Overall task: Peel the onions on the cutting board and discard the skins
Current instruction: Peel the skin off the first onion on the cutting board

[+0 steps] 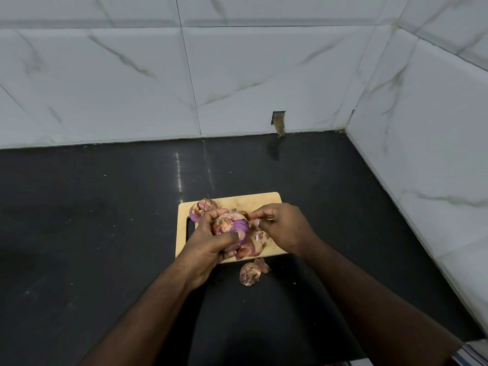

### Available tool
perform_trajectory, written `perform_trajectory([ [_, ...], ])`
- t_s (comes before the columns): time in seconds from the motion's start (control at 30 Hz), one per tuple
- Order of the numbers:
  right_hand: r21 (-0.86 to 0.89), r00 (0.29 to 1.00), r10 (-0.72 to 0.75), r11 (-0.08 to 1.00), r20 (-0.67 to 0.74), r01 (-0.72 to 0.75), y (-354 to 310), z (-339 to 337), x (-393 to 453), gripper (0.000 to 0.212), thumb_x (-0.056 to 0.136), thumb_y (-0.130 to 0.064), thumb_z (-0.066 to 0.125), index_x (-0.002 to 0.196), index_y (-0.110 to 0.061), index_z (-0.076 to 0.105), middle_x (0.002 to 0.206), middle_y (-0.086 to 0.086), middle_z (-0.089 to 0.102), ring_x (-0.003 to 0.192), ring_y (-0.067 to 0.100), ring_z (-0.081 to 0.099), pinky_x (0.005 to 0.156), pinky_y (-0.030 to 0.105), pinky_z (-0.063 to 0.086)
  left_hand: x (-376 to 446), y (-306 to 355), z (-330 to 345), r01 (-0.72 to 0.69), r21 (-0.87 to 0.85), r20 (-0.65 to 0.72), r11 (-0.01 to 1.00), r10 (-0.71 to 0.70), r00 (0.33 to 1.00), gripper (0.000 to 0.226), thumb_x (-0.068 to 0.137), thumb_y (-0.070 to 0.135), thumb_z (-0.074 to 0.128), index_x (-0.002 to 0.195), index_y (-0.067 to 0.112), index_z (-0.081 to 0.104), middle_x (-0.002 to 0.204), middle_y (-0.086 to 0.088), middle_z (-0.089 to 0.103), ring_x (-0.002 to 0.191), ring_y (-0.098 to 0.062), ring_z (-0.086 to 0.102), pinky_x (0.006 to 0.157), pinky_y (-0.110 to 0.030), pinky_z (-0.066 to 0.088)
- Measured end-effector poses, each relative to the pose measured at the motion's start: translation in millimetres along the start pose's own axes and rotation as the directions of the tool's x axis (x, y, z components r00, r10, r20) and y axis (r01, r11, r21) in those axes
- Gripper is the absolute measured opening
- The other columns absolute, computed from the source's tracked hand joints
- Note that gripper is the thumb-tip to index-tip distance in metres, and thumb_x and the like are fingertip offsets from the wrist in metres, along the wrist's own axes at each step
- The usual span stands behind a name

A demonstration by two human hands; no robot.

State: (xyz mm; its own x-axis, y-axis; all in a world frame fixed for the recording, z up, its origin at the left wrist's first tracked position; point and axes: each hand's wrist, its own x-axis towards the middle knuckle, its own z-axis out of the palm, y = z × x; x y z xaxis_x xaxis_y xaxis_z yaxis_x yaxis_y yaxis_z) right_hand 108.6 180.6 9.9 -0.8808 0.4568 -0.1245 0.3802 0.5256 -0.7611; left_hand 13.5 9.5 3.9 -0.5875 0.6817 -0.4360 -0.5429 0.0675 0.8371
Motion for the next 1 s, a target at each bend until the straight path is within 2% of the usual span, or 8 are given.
perform_trajectory([
  [0.1, -0.026, 1.000, 0.016, 1.000, 0.011, -0.015, 2.2, -3.9, 1.5, 0.024, 0.093, -0.017, 0.066, 0.113, -0.027, 0.074, 0.114, -0.015, 0.071, 0.100, -0.002, 0.060, 0.077, 0.009, 0.043, 0.3, -3.4, -0.3, -0.015, 0.037, -0.018, 0.999, 0.016, 1.000, 0.061, 0.081, -0.006, 0.076, 0.128, 0.024, 0.051, 0.121, -0.012, 0.068, 0.081, -0.013, 0.074, 0.058, -0.027, 0.055],
  [0.23, 0.016, 0.994, -0.056, 0.998, -0.097, 0.058, -2.7, -5.4, -0.3, 0.022, 0.094, -0.029, 0.065, 0.115, -0.029, 0.073, 0.113, -0.017, 0.068, 0.101, -0.001, 0.061, 0.078, 0.013, 0.044, 0.3, -7.0, -1.1, -0.051, 0.138, -0.036, 0.989, 0.056, 0.998, 0.061, 0.079, 0.004, 0.082, 0.126, 0.029, 0.051, 0.123, -0.007, 0.066, 0.094, -0.016, 0.072, 0.068, -0.032, 0.057],
  [0.37, 0.334, 0.993, -0.094, 0.940, 0.076, 0.063, -14.2, 0.5, -3.8, 0.032, 0.086, -0.026, 0.075, 0.118, -0.022, 0.072, 0.110, -0.008, 0.071, 0.098, 0.006, 0.069, 0.086, 0.025, 0.057, 1.4, -6.3, 0.7, -0.063, 0.174, -0.030, 0.983, 0.069, 0.997, 0.061, 0.079, 0.004, 0.083, 0.124, 0.029, 0.051, 0.117, -0.007, 0.067, 0.093, -0.017, 0.072, 0.067, -0.029, 0.057],
  [0.4, 0.355, 0.991, -0.100, 0.933, 0.087, 0.063, -14.1, 3.9, -4.1, 0.037, 0.082, -0.026, 0.079, 0.118, -0.022, 0.072, 0.111, -0.005, 0.069, 0.098, 0.007, 0.069, 0.089, 0.029, 0.057, 1.9, -6.2, 0.7, -0.066, 0.184, -0.027, 0.981, 0.072, 0.997, 0.060, 0.079, 0.003, 0.082, 0.124, 0.029, 0.051, 0.118, -0.007, 0.066, 0.094, -0.018, 0.072, 0.068, -0.029, 0.057],
  [0.57, 0.275, 0.995, -0.104, 0.957, 0.012, 0.096, -11.5, 10.3, -1.2, 0.027, 0.084, -0.019, 0.077, 0.109, -0.029, 0.075, 0.108, -0.006, 0.063, 0.095, 0.005, 0.065, 0.092, 0.029, 0.055, 3.8, -9.0, -0.1, -0.098, 0.240, -0.015, 0.966, 0.105, 0.994, 0.060, 0.078, 0.004, 0.084, 0.123, 0.027, 0.051, 0.118, -0.007, 0.068, 0.100, -0.018, 0.073, 0.077, -0.035, 0.062],
  [0.73, 0.196, 0.992, -0.129, 0.972, -0.012, 0.129, -11.7, 13.1, 0.8, 0.019, 0.085, -0.018, 0.072, 0.100, -0.030, 0.075, 0.103, -0.011, 0.062, 0.094, 0.004, 0.064, 0.086, 0.025, 0.054, 5.8, -10.6, -0.3, -0.121, 0.276, -0.012, 0.954, 0.129, 0.992, 0.063, 0.077, 0.005, 0.086, 0.125, 0.028, 0.052, 0.115, -0.003, 0.069, 0.095, -0.011, 0.074, 0.077, -0.031, 0.060],
  [0.9, 0.259, 0.996, -0.001, 0.966, -0.091, 0.025, -5.3, 15.5, 7.4, 0.006, 0.088, -0.024, 0.063, 0.085, -0.025, 0.068, 0.081, -0.005, 0.070, 0.072, 0.012, 0.065, 0.069, 0.037, 0.057, 5.2, -10.0, -0.3, -0.118, 0.266, 0.000, 0.957, 0.123, 0.992, 0.063, 0.077, 0.005, 0.086, 0.125, 0.027, 0.051, 0.117, -0.002, 0.064, 0.097, -0.015, 0.072, 0.074, -0.031, 0.060],
  [1.0, 0.232, 0.991, 0.053, 0.972, -0.121, -0.024, -0.7, 15.2, 8.8, 0.010, 0.092, -0.022, 0.063, 0.083, -0.024, 0.065, 0.069, -0.008, 0.067, 0.062, 0.007, 0.061, 0.064, 0.035, 0.056, 7.1, -10.1, -3.4, -0.105, 0.257, -0.003, 0.961, 0.110, 0.994, 0.064, 0.076, 0.007, 0.087, 0.124, 0.030, 0.053, 0.119, -0.002, 0.064, 0.102, -0.018, 0.071, 0.075, -0.032, 0.060],
])
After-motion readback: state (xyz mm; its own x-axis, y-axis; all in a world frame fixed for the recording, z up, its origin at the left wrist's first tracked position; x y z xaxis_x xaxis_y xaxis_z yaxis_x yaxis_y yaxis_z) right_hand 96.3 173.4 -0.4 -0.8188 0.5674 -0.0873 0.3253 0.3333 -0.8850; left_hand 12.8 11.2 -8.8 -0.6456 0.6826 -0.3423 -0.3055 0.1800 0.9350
